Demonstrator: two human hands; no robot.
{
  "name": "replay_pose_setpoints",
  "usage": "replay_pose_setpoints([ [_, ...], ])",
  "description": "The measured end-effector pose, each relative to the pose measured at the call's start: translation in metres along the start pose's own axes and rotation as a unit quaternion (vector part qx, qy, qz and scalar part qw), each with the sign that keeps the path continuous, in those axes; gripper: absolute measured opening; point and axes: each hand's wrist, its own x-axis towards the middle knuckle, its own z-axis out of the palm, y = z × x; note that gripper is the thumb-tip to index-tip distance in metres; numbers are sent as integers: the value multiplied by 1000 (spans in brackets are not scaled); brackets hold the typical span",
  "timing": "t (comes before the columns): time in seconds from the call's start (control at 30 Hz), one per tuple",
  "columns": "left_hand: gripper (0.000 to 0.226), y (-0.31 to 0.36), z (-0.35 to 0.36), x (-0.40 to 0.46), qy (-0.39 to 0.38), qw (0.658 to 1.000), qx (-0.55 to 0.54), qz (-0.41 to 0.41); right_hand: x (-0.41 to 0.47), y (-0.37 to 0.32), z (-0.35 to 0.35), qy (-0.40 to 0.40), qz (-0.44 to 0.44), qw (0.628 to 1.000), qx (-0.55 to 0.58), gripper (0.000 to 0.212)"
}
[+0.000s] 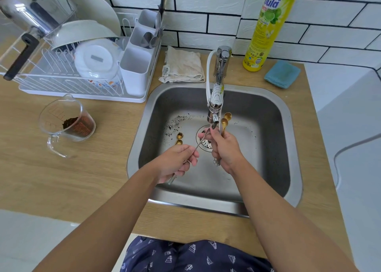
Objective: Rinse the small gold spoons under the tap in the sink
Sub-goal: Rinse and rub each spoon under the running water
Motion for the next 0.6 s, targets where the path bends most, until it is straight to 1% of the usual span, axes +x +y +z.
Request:
replay_pose_setpoints([
  [0.07, 27, 0, 0, 0, 9, 1000, -10, -3, -2, 1, 2, -18, 3, 1000, -16, 23],
  [0.2, 27, -3, 1, 1, 19, 1000, -15, 4, -7, 1, 2, -81, 46, 993, -67, 17],
  [0.27, 29, -5, 3, 2, 25, 1000, -7, 16, -10, -1, 3, -98, 53, 989, -97, 21],
  [0.33, 29, -6, 5, 2, 32, 999, 11, 26, -10, -3, 4, -74, 38, 992, -92, 23],
  [0.43, 28, -7, 5, 2, 36, 998, 53, 28, -3, -6, 1, 24, 25, 999, -29, 21],
  [0.47, 28, -6, 6, 3, 38, 997, 55, 28, -2, -7, 1, 34, 26, 999, -15, 20],
  [0.53, 28, -2, 8, 5, 49, 997, 50, 31, -7, -5, 5, 5, 32, 999, -15, 13],
  [0.6, 28, 3, 13, 6, 53, 997, 49, 32, -12, -1, 9, -29, 41, 998, -30, 19],
])
